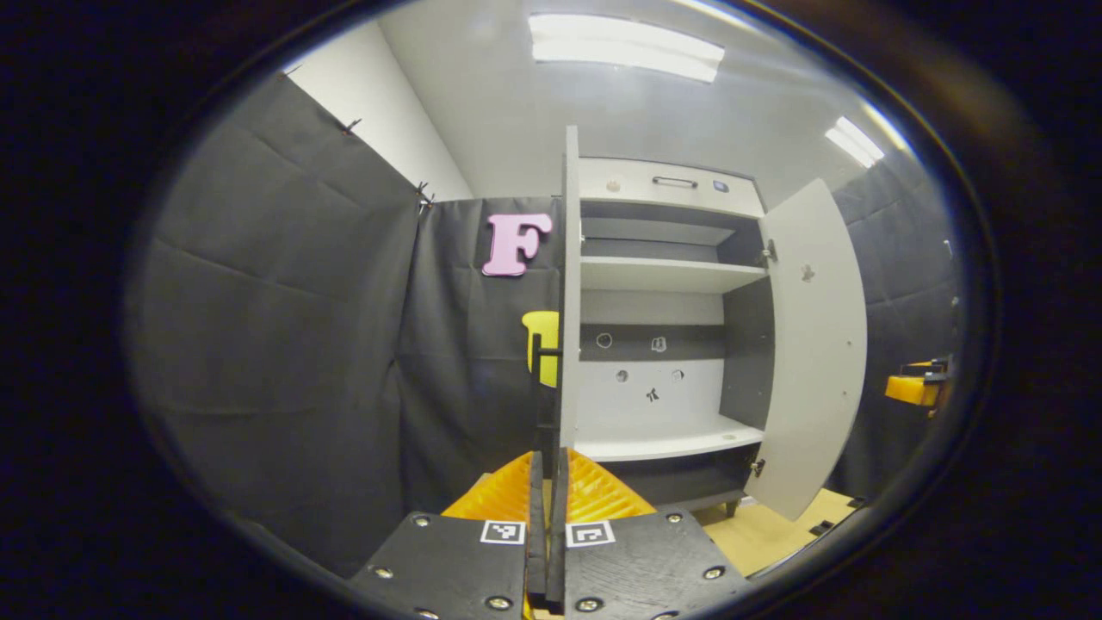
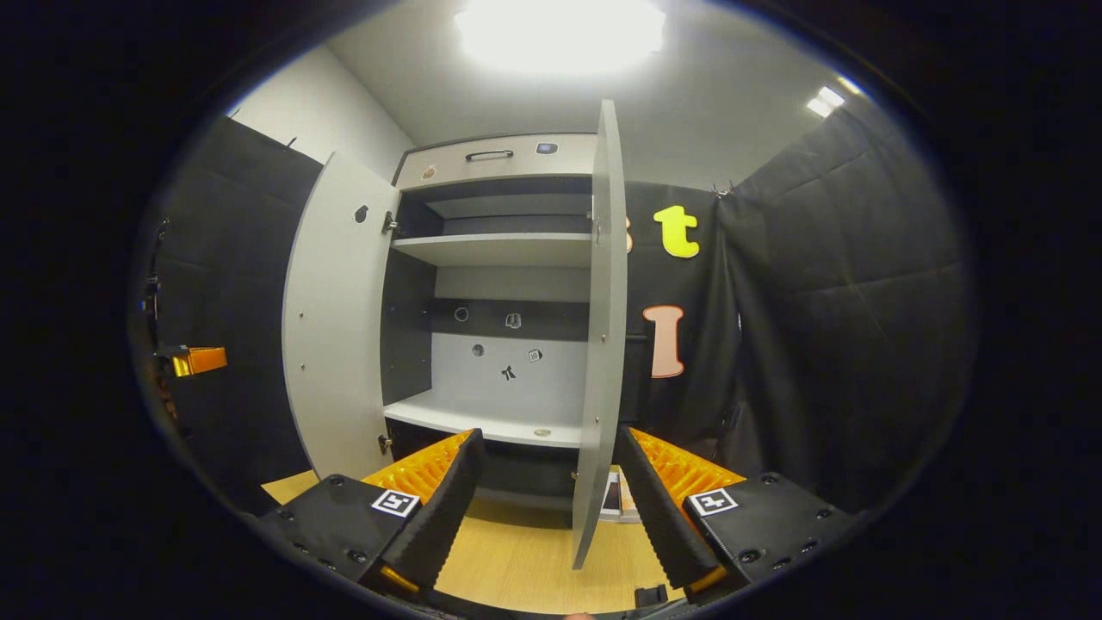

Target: Open the right door of the double-door shoe cabinet with the right hand, and open the left door with the left hand.

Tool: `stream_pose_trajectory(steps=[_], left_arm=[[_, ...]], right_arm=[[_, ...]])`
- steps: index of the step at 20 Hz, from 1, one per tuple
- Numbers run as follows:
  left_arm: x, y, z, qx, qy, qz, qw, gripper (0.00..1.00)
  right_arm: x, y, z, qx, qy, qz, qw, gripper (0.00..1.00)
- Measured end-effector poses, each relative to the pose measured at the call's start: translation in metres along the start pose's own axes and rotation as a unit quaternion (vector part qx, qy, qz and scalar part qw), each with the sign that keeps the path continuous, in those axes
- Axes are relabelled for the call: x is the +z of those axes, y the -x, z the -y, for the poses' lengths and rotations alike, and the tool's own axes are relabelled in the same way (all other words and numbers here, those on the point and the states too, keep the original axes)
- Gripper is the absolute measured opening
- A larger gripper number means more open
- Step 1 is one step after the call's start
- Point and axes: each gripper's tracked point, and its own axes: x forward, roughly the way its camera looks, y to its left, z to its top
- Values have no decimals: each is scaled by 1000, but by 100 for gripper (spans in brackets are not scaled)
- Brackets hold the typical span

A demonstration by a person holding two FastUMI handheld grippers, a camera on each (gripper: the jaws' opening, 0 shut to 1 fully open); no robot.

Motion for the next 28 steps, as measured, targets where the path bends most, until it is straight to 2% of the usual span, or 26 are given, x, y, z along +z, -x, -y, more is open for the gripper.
stream_pose_trajectory(steps=[1,3,4,5,6,9,10,12,14,19,21,24,28], left_arm=[[0,6,4,-1,-4,-2,1000,2],[-2,23,12,-3,-12,-7,1000,0],[0,30,14,-4,-15,-6,1000,2],[2,35,15,-6,-17,-2,1000,0],[3,38,14,-6,-18,0,1000,2],[-1,47,11,0,-18,-7,1000,2],[0,49,10,2,-19,-6,1000,0],[3,50,4,8,-20,-2,1000,2],[3,50,1,12,-17,2,1000,19],[-6,47,-8,26,-13,-7,1000,82],[-5,45,-15,36,-15,-7,999,89],[-1,44,-23,52,-22,-1,998,88],[-1,41,-27,57,-31,0,998,89]], right_arm=[[-2,5,3,-3,-1,-2,1000,98],[-1,15,0,-1,-5,2,1000,94],[1,20,-1,-2,-5,7,1000,97],[3,22,-2,-4,-5,12,1000,97],[5,25,-3,-7,-6,15,1000,94],[7,32,-12,-3,-12,15,1000,98],[9,33,-10,-10,-11,17,1000,94],[9,34,-15,-14,-17,18,1000,98],[8,35,-18,-17,-19,15,1000,98],[12,33,-19,-24,-20,18,999,96],[15,32,-18,-29,-20,21,999,98],[15,31,-15,-36,-24,23,999,95],[15,27,-13,-45,-39,26,998,98]])
